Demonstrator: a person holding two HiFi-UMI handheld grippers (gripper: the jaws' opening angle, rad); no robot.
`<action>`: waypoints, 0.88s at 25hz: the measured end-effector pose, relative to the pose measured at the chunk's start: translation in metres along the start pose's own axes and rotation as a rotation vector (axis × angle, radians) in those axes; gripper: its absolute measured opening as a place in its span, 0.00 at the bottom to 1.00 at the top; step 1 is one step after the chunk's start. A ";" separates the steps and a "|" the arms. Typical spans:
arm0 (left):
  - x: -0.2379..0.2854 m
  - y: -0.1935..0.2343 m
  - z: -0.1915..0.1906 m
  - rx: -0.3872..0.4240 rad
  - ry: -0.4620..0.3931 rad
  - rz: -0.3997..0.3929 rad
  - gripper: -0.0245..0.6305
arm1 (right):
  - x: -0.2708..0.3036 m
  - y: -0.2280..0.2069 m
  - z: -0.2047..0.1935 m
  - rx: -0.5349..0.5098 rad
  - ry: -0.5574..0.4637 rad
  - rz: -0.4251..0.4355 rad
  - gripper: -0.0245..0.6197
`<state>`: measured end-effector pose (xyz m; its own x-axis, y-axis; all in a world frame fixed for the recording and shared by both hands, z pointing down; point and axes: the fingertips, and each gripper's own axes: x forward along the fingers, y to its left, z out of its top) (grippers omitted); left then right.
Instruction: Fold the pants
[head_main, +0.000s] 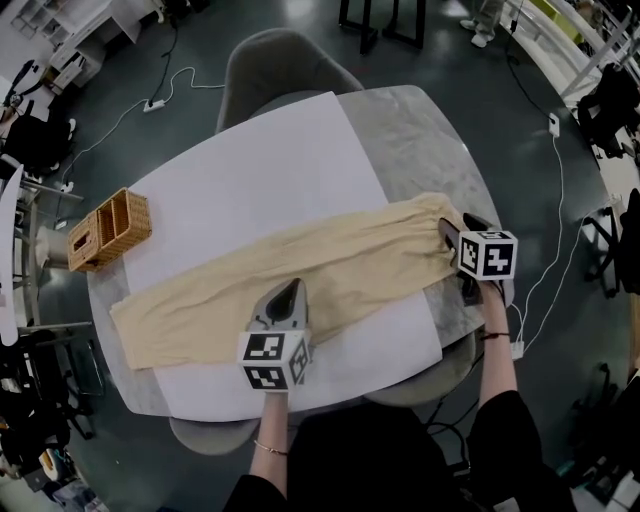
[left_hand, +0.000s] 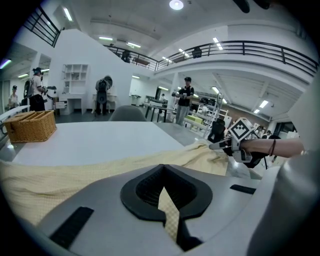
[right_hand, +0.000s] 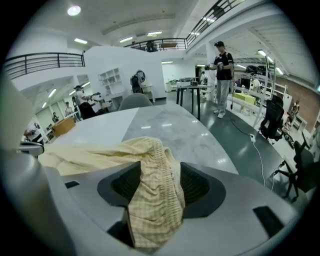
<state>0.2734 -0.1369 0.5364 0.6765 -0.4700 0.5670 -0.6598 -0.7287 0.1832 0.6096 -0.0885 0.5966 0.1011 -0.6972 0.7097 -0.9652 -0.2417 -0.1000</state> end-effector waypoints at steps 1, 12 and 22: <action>0.000 0.000 -0.001 0.000 0.002 0.002 0.05 | 0.003 -0.002 -0.002 -0.017 0.023 -0.002 0.37; -0.003 0.005 -0.002 -0.005 0.005 0.031 0.05 | 0.019 -0.007 -0.012 -0.033 0.162 0.039 0.39; -0.011 0.001 0.000 0.081 0.019 0.056 0.05 | 0.023 0.011 -0.012 -0.030 0.220 0.157 0.19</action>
<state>0.2654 -0.1325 0.5309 0.6322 -0.5023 0.5899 -0.6674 -0.7398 0.0854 0.5979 -0.0988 0.6199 -0.1021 -0.5600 0.8222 -0.9719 -0.1199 -0.2024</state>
